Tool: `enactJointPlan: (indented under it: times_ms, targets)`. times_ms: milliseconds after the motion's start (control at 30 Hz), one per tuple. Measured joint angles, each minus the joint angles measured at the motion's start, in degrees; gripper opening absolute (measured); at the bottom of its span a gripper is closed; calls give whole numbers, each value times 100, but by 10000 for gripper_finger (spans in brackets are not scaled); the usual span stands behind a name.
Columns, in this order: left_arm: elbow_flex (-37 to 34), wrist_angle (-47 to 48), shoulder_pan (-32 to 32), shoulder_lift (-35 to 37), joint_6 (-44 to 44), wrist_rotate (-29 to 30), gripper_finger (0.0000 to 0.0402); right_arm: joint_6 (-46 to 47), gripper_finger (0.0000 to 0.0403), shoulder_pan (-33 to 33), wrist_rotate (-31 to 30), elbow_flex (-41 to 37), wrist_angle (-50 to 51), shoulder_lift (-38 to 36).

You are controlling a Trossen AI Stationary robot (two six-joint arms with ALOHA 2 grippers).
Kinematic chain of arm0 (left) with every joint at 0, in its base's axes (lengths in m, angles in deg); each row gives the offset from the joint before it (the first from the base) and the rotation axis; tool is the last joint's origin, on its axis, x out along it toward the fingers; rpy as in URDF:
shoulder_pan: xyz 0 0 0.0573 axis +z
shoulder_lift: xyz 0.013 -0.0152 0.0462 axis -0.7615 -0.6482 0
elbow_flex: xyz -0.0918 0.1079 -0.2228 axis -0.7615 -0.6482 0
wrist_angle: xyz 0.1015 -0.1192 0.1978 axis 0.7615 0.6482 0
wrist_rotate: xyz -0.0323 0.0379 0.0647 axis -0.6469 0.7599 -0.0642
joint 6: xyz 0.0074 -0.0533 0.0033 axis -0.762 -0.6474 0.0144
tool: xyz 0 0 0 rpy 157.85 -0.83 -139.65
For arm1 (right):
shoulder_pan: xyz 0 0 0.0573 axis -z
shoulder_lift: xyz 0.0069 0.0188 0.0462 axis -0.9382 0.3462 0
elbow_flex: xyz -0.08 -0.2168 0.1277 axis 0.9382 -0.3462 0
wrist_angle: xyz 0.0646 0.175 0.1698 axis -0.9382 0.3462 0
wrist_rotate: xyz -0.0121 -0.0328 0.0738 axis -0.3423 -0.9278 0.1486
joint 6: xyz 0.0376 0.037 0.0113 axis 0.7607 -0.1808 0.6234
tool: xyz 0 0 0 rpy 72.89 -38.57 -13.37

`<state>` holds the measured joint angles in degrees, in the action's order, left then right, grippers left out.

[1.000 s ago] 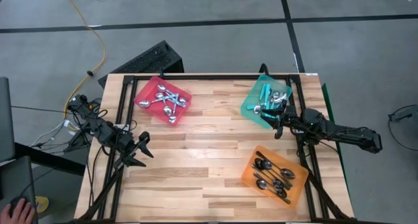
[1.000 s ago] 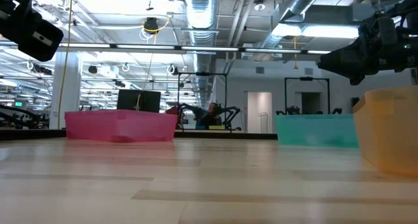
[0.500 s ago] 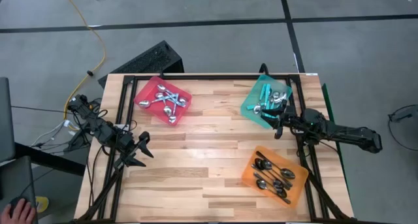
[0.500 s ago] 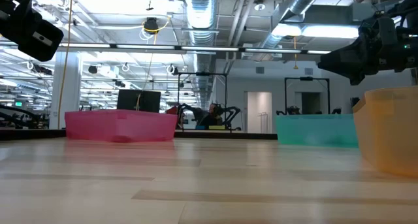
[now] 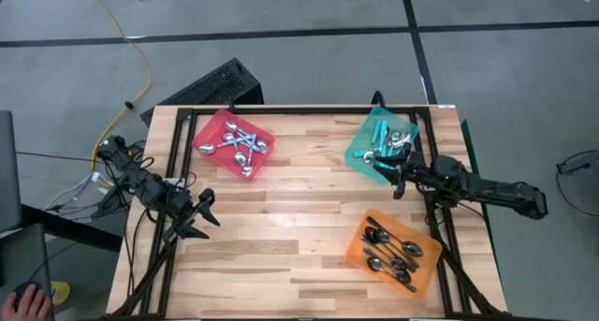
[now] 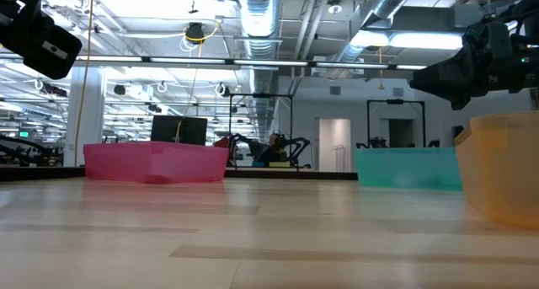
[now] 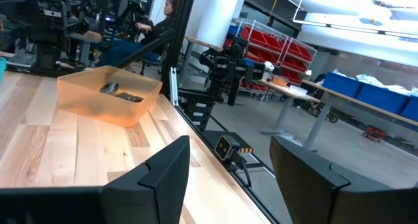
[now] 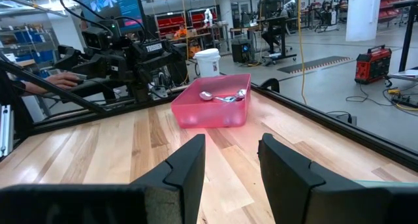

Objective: Sort silverware by color (type)
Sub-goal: Return to Home Position

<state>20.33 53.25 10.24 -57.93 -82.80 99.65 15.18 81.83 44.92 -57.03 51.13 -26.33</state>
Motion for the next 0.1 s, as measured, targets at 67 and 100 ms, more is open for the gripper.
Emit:
enactJointPlan:
  times_ms: [67,100]
  targets:
    - [0,0,0,0,0,0,197,-1,164,1,0,0,0,1]
    - [0,0,0,0,0,0,197,-1,164,1,0,0,0,1]
